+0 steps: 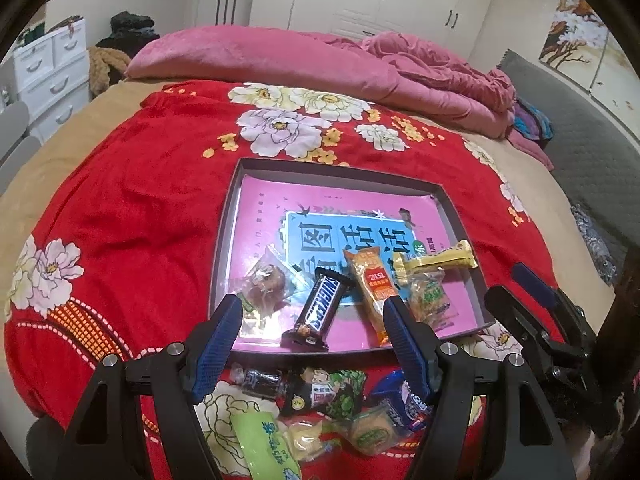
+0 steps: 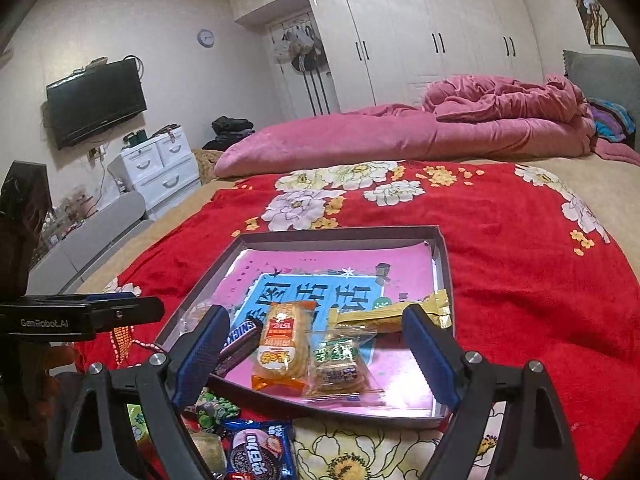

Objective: Organize snacks
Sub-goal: 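Raise both open tools up and away from the tray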

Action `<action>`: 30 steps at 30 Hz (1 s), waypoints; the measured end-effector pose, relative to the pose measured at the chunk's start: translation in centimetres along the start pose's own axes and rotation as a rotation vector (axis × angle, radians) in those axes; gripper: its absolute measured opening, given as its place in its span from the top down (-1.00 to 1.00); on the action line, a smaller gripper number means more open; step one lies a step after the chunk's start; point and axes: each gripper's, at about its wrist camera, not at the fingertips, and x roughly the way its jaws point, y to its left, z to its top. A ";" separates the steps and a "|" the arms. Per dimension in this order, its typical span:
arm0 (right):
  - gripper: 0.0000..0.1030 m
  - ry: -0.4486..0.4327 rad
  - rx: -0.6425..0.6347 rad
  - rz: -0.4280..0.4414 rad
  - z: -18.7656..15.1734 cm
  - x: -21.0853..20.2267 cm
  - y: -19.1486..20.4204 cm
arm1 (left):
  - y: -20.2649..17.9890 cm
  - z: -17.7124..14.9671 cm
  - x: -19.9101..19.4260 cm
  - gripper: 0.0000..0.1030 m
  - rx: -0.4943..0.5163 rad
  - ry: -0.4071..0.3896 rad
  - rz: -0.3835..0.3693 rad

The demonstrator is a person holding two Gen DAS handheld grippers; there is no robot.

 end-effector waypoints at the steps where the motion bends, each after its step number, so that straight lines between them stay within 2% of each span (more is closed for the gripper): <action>1: -0.70 -0.002 -0.002 0.005 0.0 -0.1 0.1 | -0.1 0.0 -0.1 -0.45 0.002 -0.001 0.001; 11: -0.72 0.000 0.025 0.017 -0.6 -1.3 0.2 | -0.1 -1.0 -0.8 -0.45 -0.013 0.005 -0.021; 30: -0.78 0.014 0.032 -0.026 -1.8 -2.6 0.2 | 0.1 -2.1 -1.8 -0.45 -0.013 0.005 -0.041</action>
